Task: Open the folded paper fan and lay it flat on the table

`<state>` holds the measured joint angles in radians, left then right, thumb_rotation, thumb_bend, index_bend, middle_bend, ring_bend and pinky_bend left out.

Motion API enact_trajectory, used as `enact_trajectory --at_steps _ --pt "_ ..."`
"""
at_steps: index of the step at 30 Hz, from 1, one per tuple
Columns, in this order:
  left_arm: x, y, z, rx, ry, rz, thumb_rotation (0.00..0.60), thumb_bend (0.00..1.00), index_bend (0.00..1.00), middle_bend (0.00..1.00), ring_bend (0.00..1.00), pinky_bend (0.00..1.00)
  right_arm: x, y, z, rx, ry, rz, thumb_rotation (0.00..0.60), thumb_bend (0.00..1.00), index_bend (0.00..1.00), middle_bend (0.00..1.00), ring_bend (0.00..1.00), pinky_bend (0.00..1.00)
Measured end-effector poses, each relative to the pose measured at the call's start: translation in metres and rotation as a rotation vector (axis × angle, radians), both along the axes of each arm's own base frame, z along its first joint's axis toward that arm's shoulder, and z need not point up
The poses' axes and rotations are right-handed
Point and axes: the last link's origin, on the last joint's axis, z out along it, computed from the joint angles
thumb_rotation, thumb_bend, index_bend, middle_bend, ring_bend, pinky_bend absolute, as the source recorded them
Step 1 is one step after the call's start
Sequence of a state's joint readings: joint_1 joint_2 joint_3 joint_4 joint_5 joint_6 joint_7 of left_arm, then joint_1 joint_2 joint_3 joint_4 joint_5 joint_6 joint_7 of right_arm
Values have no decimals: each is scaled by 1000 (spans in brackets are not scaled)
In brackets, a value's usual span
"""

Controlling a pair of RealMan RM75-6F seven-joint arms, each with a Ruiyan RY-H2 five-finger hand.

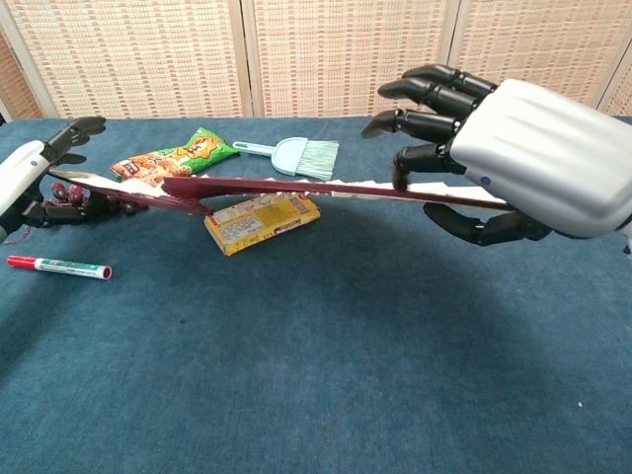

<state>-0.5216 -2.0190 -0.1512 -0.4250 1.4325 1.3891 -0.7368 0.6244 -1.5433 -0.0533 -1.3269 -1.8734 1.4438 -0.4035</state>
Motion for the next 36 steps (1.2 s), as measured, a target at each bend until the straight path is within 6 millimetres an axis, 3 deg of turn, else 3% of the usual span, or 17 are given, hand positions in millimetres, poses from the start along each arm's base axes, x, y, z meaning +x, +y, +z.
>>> enact_trajectory --at_steps 7,13,18,25,30,36 --pt "-13 -12 -10 -78 83 -8 600 445 0 0 0 116 -8 19 -1 10 66 -92 600 193 0 2 0 0" --pt "-28 -20 -11 -132 224 -6 600 421 0 0 0 104 -25 36 -1 51 151 -174 594 131 0 0 0 0" --pt "-36 -22 -9 -183 320 -35 600 413 0 0 0 88 -35 42 -2 94 221 -226 555 72 0 0 0 0" --pt "-25 -22 -6 -264 152 -57 600 402 0 0 0 89 -52 48 1 166 388 -362 543 0 0 0 0 0" --pt "-16 -23 12 -309 108 -74 600 393 0 0 0 88 -52 52 13 232 417 -476 537 0 0 0 0 0" --pt "-6 -26 52 -243 212 -120 600 429 0 0 0 80 -47 48 41 186 279 -523 526 0 0 0 0 0"
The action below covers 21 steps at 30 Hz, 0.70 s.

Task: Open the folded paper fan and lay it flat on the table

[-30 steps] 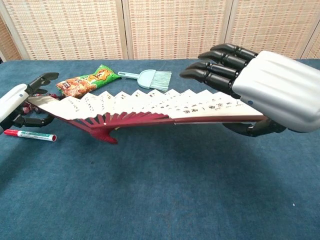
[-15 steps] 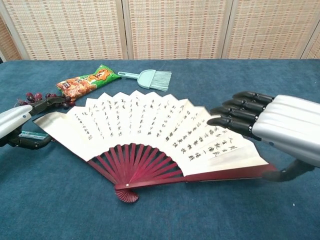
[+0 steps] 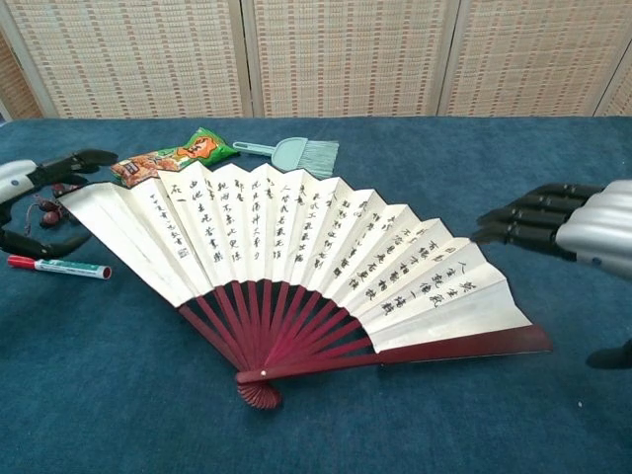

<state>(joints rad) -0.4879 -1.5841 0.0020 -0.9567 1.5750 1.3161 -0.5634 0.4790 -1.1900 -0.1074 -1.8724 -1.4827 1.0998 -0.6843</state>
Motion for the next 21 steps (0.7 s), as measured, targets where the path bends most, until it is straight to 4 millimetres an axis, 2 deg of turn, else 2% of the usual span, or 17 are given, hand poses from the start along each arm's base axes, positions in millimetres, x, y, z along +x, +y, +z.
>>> enact_trajectory --at_steps 2,9,14,17,21 --pt "0 0 7 17 53 -13 600 424 0 0 0 63 -1 0 9 -27 -37 -17 527 0 0 0 0 0" --pt "-6 2 19 59 407 24 600 418 0 0 0 46 -10 2 43 -100 -117 -35 527 0 0 0 0 0" --pt "2 -11 26 112 504 10 600 410 0 0 0 51 -22 12 62 -210 -108 -53 527 0 0 0 0 0" --pt "3 -30 38 158 463 -5 600 412 0 0 0 50 -35 24 73 -309 -105 -94 527 0 0 0 0 0" --pt "-2 -73 64 250 276 0 600 413 0 0 0 41 -59 48 78 -396 -144 -230 532 0 0 0 0 0"
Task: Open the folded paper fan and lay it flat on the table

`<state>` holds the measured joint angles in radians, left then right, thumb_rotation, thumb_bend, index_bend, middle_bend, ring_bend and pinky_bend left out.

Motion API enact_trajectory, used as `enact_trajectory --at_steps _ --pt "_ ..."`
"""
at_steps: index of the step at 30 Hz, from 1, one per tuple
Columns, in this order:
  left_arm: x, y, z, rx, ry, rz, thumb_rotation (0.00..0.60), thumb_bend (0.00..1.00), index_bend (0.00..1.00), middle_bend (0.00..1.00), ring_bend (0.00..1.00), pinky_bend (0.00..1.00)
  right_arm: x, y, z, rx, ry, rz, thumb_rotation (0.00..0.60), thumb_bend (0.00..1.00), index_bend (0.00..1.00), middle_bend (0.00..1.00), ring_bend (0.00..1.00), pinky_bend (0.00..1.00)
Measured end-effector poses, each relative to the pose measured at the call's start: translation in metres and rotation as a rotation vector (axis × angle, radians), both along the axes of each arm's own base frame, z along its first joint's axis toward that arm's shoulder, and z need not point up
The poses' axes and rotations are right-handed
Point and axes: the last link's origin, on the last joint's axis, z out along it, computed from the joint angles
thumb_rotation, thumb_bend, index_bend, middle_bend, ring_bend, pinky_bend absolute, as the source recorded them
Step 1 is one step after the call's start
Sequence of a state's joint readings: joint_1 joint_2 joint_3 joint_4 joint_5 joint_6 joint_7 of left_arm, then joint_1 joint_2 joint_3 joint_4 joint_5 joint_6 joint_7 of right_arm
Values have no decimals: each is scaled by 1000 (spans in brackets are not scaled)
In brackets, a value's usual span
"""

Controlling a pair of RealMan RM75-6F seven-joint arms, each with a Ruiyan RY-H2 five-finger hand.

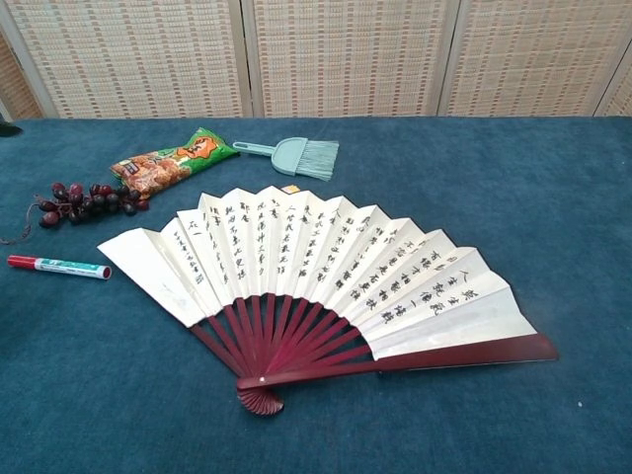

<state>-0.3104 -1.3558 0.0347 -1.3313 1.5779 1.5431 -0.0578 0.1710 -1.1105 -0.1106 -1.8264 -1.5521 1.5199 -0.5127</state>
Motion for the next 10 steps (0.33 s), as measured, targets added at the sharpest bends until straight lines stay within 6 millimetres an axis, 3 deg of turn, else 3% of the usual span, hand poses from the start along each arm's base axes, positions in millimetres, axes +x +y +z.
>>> enact_trajectory --at_steps 5,10 --pt "-1 -29 19 75 -108 -30 600 413 0 0 0 27 -14 16 -10 52 -111 -96 542 0 0 0 0 0" --pt "-10 -50 23 124 46 9 600 413 0 0 0 27 -20 16 -4 2 -141 -121 541 0 0 0 0 0"
